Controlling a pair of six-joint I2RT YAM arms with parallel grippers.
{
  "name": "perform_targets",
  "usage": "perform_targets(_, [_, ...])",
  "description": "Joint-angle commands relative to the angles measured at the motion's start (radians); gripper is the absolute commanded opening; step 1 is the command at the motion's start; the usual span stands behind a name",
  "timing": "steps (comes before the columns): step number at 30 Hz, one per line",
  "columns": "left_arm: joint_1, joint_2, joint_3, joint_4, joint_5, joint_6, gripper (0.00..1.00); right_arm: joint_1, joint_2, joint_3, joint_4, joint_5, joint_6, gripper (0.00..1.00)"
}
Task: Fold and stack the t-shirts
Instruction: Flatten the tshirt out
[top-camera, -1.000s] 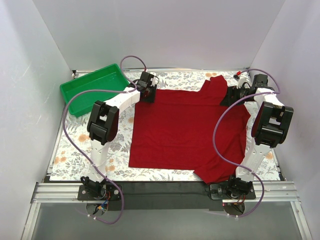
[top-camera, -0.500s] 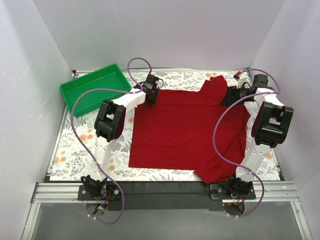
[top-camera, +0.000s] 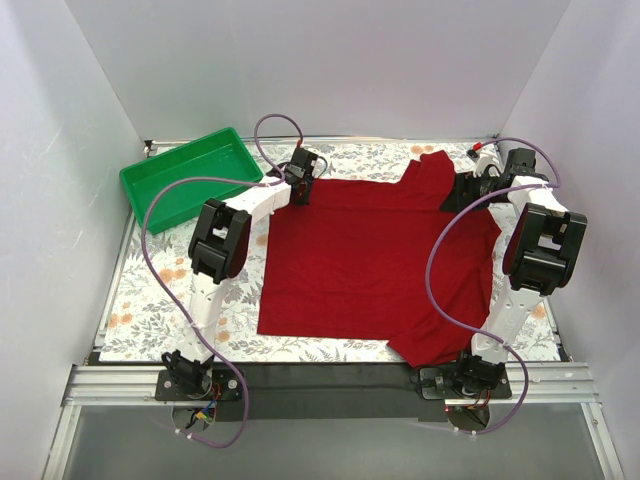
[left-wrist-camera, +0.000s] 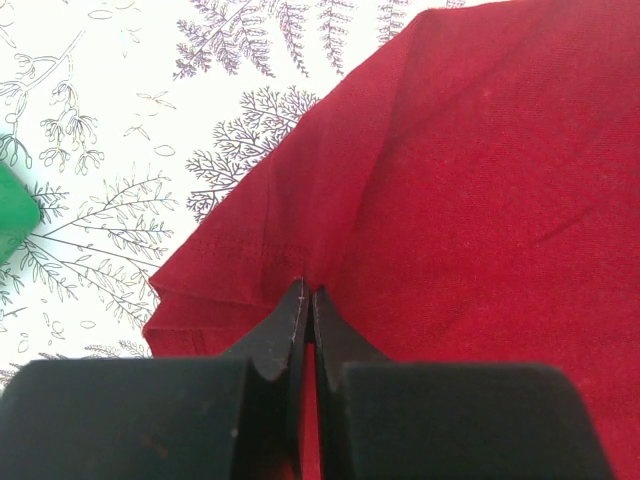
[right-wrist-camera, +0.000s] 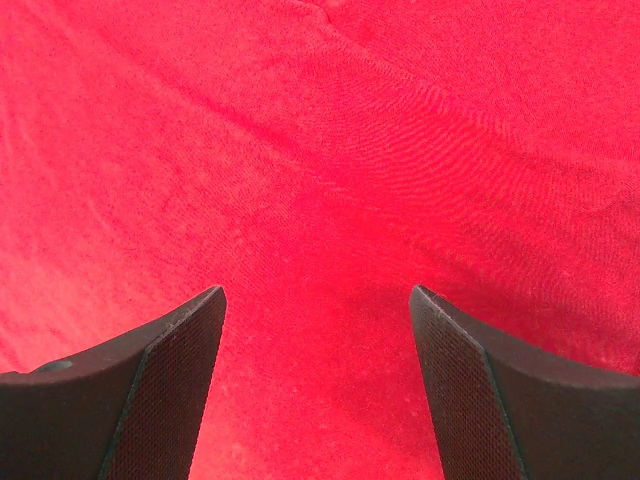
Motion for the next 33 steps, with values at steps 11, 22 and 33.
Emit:
perform_targets(11, [0.003,-0.148,0.080,0.040,-0.082,0.108,0.00,-0.007,-0.054,0.015,0.005,-0.048,-0.030,0.69])
perform_targets(22, [0.001,-0.148,0.075,0.052,-0.116,0.145,0.00,-0.006,0.049,0.196,-0.028,-0.094,-0.036,0.69])
perform_targets(33, [0.001,-0.163,0.020,0.069,-0.120,0.124,0.00,0.034,0.434,0.766,-0.007,-0.041,0.273,0.66])
